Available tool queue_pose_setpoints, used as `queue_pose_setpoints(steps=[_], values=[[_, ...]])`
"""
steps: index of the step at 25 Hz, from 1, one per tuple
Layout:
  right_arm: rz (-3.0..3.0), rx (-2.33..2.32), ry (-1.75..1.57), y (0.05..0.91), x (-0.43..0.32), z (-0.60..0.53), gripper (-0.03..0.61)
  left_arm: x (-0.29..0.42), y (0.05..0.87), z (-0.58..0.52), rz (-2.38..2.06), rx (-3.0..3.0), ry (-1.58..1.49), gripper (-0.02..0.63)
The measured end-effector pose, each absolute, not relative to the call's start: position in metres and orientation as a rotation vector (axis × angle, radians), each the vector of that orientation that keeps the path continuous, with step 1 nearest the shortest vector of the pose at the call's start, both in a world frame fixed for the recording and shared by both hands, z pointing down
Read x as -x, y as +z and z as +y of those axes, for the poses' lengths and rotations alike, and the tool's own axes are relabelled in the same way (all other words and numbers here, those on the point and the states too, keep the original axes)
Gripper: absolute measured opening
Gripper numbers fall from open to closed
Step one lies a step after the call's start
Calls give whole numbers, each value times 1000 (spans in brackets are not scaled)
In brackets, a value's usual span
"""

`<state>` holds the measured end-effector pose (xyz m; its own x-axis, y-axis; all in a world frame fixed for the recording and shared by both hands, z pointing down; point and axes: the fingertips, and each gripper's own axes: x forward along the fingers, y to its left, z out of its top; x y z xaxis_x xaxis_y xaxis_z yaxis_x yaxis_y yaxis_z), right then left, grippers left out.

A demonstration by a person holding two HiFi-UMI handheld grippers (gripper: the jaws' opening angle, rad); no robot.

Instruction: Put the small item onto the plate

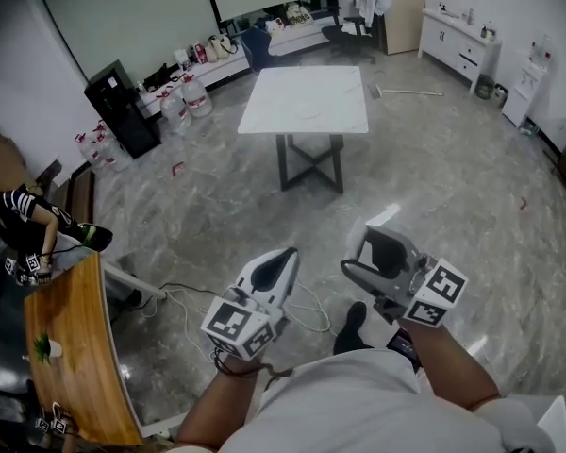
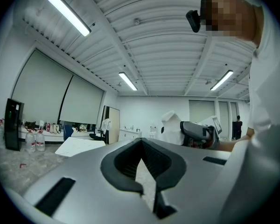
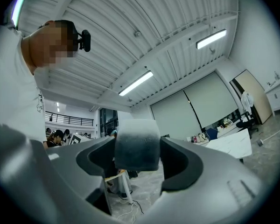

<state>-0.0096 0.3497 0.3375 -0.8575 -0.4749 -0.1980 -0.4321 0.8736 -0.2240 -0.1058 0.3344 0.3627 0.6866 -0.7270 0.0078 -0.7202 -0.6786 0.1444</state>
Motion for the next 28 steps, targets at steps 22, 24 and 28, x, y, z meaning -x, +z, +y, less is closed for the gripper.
queue_pose_setpoints(steps=[22, 24, 28], values=[[2838, 588, -275, 322, -63, -25, 293, 19, 360, -53, -1272, -2708, -65, 5], [2848, 595, -259, 321, -57, -57, 293, 24, 360, -89, -1259, -2708, -90, 6], [2856, 626, -243, 331, -42, -127, 293, 33, 373, -164, -1224, -2726, -103, 5]])
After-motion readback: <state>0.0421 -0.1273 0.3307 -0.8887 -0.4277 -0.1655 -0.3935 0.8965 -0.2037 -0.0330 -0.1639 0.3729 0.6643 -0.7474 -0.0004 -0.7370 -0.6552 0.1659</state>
